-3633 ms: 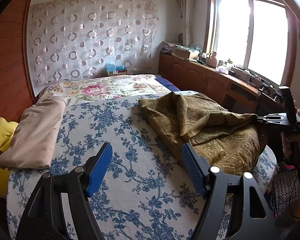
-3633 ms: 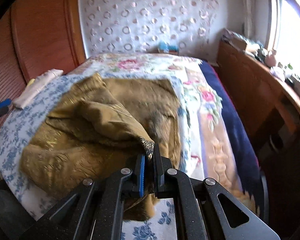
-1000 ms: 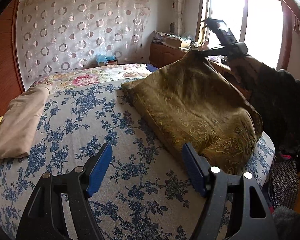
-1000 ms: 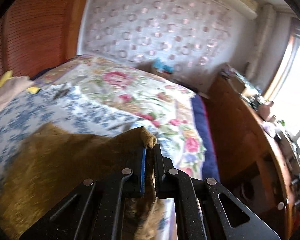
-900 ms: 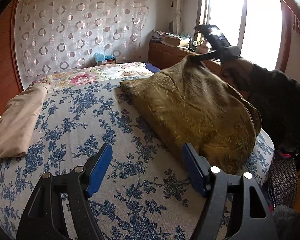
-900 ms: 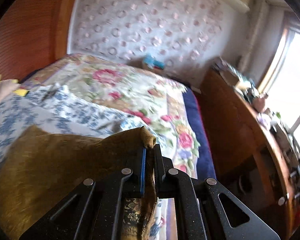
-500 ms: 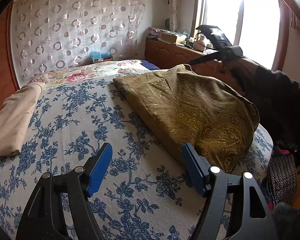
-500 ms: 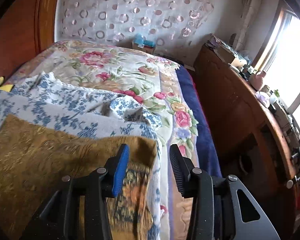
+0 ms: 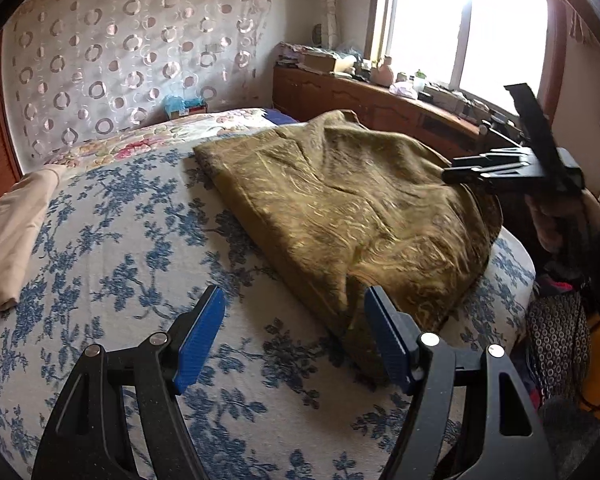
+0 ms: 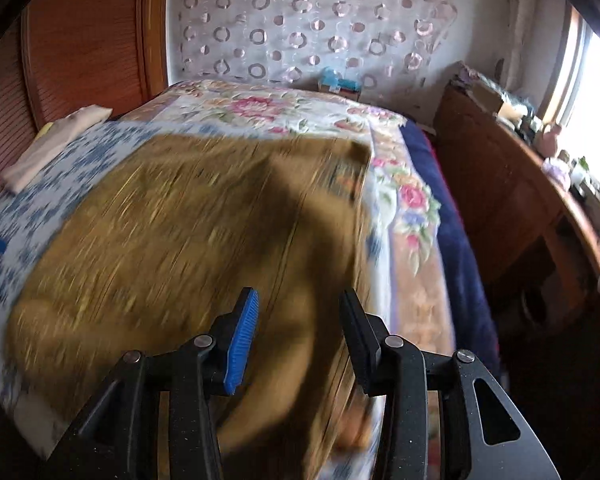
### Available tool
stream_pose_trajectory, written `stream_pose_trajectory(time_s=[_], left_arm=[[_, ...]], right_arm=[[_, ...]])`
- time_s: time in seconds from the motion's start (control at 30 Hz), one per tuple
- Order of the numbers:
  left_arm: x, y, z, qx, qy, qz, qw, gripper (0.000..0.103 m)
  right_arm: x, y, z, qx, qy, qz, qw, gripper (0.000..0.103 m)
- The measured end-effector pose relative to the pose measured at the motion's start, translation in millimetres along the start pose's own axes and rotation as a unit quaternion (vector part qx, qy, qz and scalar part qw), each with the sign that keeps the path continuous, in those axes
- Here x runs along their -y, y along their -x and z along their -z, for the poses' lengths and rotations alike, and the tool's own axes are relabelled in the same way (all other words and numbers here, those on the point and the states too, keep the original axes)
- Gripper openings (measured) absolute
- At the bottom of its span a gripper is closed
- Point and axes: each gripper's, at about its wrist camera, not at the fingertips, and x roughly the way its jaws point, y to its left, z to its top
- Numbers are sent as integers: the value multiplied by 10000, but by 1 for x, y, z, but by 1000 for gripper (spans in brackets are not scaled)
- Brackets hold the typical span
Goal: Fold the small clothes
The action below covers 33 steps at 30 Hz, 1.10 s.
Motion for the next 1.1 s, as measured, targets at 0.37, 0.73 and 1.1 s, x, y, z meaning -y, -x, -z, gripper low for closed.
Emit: stream_pose_trajectory(time_s=[0.37,0.73,1.1], left_arm=[[19,-5,10,-304,-21,307,9991,45],[25,-11,15,-626,185,793,9947,16],[41,4,14,-670,-98,834,9942,6]], right_arm=[[-4,51,51,15,-185,104,9998,44],[-1,58,55,149,-479,-254,9984,4],[11,75,64,304,-655,105,9973,3]])
